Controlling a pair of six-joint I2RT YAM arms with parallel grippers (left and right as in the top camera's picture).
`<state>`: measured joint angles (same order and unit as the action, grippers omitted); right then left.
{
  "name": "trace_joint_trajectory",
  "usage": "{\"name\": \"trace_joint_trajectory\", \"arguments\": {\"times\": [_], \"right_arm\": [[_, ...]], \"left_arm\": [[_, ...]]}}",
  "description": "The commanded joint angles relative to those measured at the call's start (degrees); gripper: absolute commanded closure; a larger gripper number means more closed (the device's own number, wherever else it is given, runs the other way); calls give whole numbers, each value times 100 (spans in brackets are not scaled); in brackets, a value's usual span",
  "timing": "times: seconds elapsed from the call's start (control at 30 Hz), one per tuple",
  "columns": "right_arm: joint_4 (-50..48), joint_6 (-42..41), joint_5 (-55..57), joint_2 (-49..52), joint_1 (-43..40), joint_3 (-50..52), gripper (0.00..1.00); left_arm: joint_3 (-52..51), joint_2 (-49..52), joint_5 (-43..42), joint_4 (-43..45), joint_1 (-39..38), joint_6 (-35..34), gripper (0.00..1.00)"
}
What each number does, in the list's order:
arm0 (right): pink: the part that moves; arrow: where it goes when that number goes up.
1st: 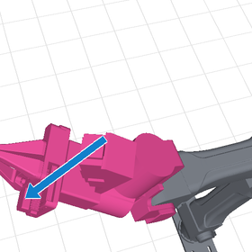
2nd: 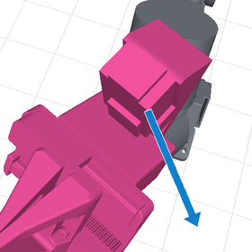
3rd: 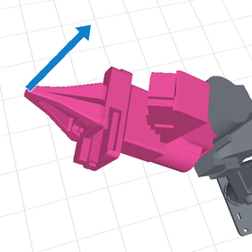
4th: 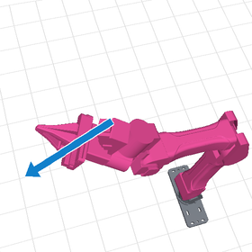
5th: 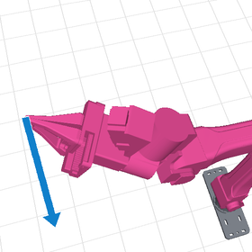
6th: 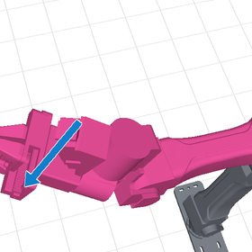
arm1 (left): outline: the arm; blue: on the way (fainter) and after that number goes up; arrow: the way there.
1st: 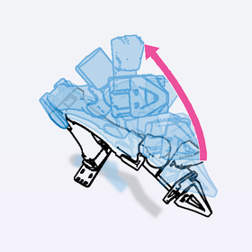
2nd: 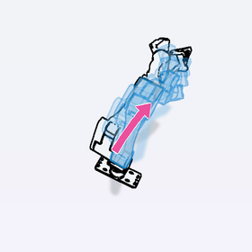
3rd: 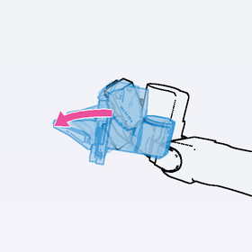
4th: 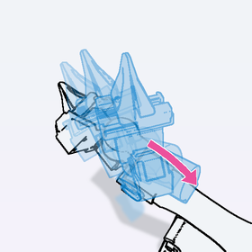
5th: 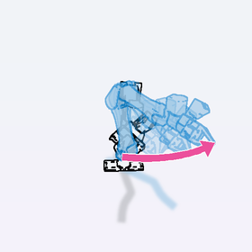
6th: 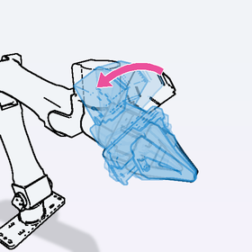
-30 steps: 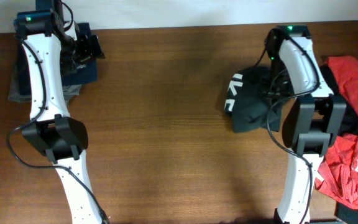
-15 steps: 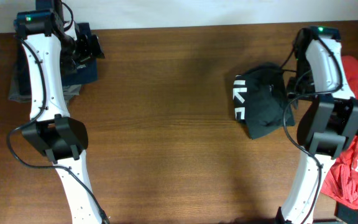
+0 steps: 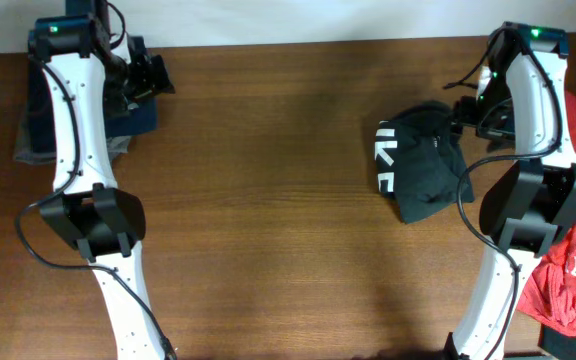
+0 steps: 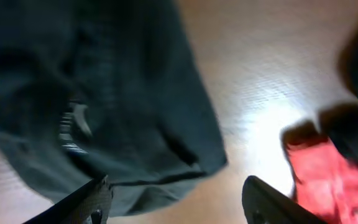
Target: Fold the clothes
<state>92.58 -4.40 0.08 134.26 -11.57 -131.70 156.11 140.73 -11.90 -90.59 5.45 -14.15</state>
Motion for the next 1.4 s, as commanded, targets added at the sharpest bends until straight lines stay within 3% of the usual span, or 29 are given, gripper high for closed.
{"name": "trace_joint_trajectory", "arguments": {"times": [0.0,0.27,0.4,0.67,0.7,0.73,0.8,1.0,1.1,1.37], "right_arm": [[-188,514,-503,-138,24,55,28],[-308,1021,-931,190,13,68,32],[-310,1060,-973,321,13,68,45],[-310,1150,-999,581,-9,68,47],[-328,1150,-997,614,-9,68,48],[-352,1150,-990,616,-15,68,58],[-393,1147,-977,619,-20,68,66],[-417,1147,-977,664,-20,68,76],[-472,1147,-966,686,-20,68,95],[-839,356,590,684,-20,42,96]], "left_arm": [[35,-166,37,50,-98,94,1],[35,-166,39,48,-170,96,1],[35,-166,39,48,-170,96,1],[35,-166,39,48,-170,96,1],[35,-166,39,48,-170,96,1],[35,-166,39,48,-170,96,1],[35,-166,39,48,-170,96,1],[35,-166,39,39,-170,96,1],[35,-166,39,-4,-170,96,1],[35,-166,42,-11,-170,96,1]]}}
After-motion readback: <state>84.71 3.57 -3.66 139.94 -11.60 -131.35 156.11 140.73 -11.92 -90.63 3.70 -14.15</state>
